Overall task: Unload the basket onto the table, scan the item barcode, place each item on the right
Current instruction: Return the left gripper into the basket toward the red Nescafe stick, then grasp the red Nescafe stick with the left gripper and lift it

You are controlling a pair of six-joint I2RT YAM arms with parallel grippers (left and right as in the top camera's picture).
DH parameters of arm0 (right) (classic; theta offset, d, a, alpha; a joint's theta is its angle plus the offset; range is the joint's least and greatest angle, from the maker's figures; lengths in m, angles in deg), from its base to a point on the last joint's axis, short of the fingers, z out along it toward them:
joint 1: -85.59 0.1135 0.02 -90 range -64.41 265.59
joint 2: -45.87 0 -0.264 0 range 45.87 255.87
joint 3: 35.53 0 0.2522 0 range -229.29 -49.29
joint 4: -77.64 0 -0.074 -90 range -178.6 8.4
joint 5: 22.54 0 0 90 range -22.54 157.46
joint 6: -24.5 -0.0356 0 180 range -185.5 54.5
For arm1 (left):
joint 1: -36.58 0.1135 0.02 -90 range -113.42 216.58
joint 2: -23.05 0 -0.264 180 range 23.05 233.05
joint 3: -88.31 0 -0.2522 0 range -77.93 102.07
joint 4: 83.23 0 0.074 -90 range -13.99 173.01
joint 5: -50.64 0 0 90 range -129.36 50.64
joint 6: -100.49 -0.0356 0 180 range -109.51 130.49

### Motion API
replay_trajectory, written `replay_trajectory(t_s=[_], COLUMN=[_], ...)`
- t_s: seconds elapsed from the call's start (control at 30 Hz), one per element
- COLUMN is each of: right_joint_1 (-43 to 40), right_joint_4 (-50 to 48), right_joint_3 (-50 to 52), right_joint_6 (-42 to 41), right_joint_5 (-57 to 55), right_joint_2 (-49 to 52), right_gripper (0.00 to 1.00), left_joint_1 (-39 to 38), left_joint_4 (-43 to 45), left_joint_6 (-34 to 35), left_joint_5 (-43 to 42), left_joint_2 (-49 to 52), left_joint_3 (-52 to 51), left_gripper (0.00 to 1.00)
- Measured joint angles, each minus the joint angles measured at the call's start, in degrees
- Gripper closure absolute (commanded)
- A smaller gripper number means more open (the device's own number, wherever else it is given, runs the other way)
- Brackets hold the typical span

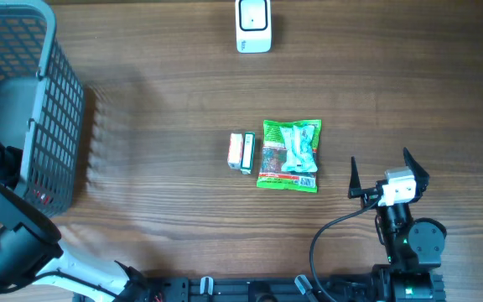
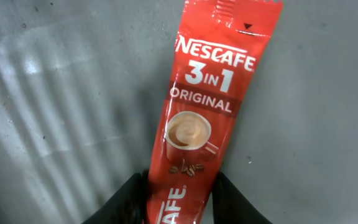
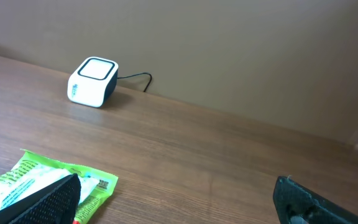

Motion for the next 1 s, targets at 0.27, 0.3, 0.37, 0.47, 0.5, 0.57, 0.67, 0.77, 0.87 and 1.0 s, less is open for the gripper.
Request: replay_trajectory(t_s=[0.27, 0.3, 0.37, 0.47, 0.5, 0.57, 0.67, 0.77, 0.87, 1.0], right_joint_1=[0.00, 0.00, 0.00, 0.00, 0.00, 0.00, 0.00, 0.00, 0.00, 0.00], right_joint_4=[0.00, 0.00, 0.00, 0.00, 0.00, 0.00, 0.00, 0.00, 0.00, 0.00], right_joint_3=[0.00, 0.00, 0.00, 0.00, 0.00, 0.00, 0.00, 0.00, 0.00, 0.00], right_joint_6=[0.00, 0.00, 0.00, 0.00, 0.00, 0.00, 0.00, 0.00, 0.00, 0.00], right_joint_5=[0.00, 0.00, 0.00, 0.00, 0.00, 0.00, 0.00, 0.00, 0.00, 0.00], right_joint_2=[0.00, 0.00, 0.00, 0.00, 0.00, 0.00, 0.00, 0.00, 0.00, 0.00], right_gripper=[0.00, 0.00, 0.00, 0.00, 0.00, 0.00, 0.00, 0.01, 0.00, 0.00], left_joint_1=[0.00, 0.00, 0.00, 0.00, 0.00, 0.00, 0.00, 0.00, 0.00, 0.00], left_joint_4=[0.61, 0.42, -0.90, -2.64, -2.78, -2.75, -2.10, -1.92, -1.66, -1.25], left_joint_6=[0.11, -0.07, 0.00, 0.00, -0.02, 0.02, -0.07, 0.04, 0.00, 0.00], left_joint_5=[-1.22, -1.75, -2.67, -3.08, -3.10, -3.15, -3.30, -3.32, -3.48, -3.52], left_joint_2=[0.04, 0.04, 0.04, 0.04, 0.04, 0.04, 0.04, 0.04, 0.04, 0.02], left_joint_3=[1.25, 1.64, 1.84, 1.84, 1.84, 1.70, 0.83, 0.42, 0.42, 0.44], left_gripper=[0.66, 0.64, 0.63, 0.66, 0.66, 0.67, 0.79, 0.84, 0.96, 0.96])
